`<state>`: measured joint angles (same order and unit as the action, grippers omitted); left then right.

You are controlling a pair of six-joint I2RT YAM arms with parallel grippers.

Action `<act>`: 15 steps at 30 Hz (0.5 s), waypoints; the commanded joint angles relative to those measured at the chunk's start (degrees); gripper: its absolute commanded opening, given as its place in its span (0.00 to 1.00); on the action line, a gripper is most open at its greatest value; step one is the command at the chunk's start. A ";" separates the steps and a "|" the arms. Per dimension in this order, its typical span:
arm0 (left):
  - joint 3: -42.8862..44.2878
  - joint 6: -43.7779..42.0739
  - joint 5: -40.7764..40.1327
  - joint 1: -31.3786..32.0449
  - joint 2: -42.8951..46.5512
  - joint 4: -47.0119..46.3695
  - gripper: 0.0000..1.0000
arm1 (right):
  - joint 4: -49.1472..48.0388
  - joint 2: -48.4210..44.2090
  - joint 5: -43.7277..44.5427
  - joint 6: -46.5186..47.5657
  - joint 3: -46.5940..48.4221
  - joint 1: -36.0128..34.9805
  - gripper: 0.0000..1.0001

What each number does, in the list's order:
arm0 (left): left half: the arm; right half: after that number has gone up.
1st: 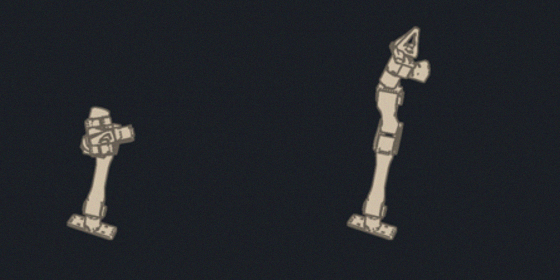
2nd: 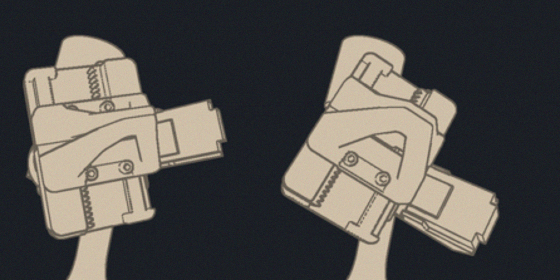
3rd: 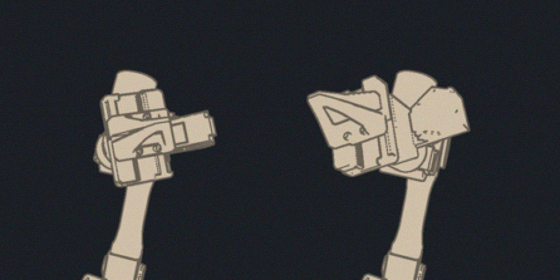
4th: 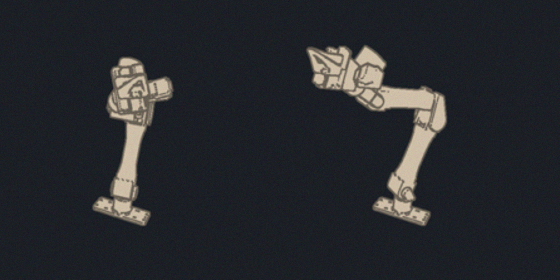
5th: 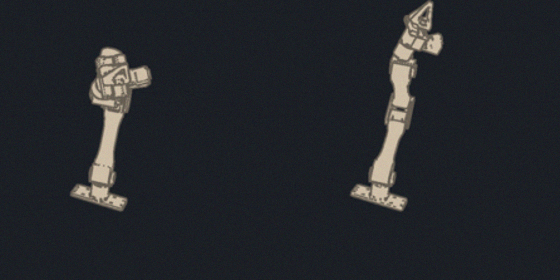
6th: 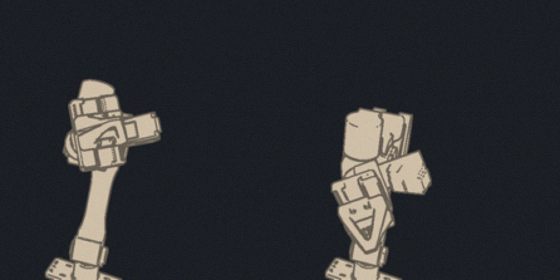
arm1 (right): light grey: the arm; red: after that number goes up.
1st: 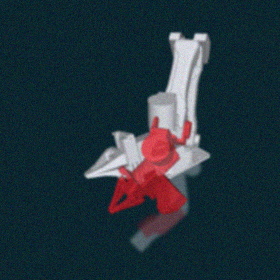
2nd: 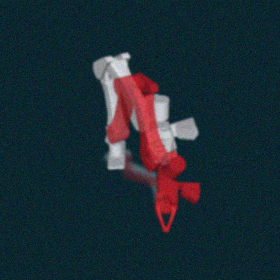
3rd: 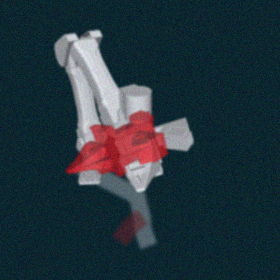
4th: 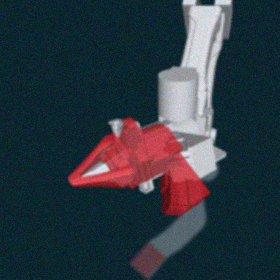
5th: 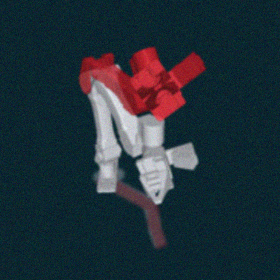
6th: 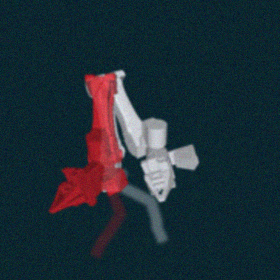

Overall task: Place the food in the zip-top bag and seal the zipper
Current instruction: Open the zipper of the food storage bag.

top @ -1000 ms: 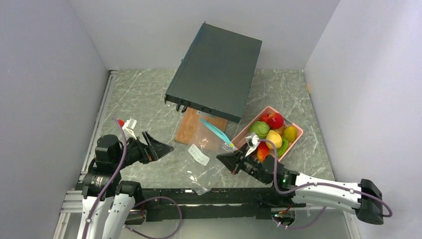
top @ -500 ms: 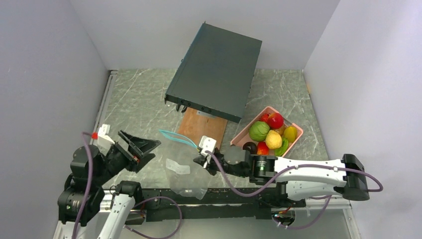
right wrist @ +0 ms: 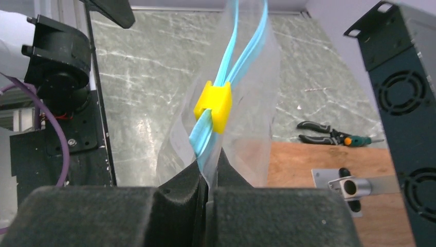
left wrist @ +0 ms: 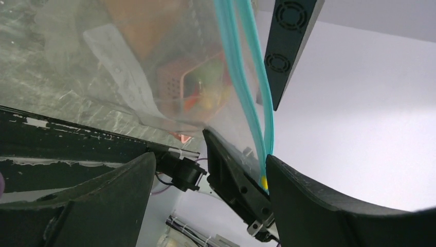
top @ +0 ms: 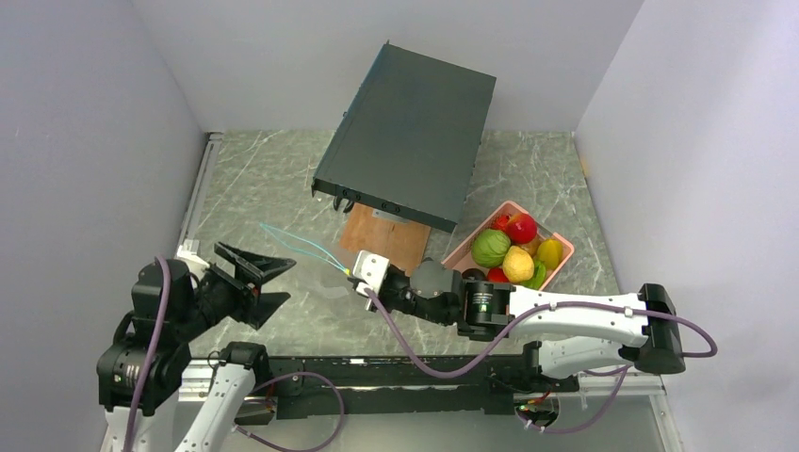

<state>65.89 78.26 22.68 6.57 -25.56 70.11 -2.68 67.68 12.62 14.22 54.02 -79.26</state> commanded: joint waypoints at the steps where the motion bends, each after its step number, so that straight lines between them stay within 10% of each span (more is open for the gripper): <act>1: 4.10 11.40 -1.72 -0.07 -3.25 3.50 0.82 | -1.25 0.50 0.86 3.88 3.44 -0.27 0.00; 15: -10.85 14.81 -0.16 -0.06 3.52 -3.58 0.57 | -5.59 2.81 -0.11 1.28 0.61 -0.35 0.00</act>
<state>57.28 80.29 22.15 6.57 -22.70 68.16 -4.21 70.57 12.95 16.29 54.22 -79.33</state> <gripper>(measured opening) 0.577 0.007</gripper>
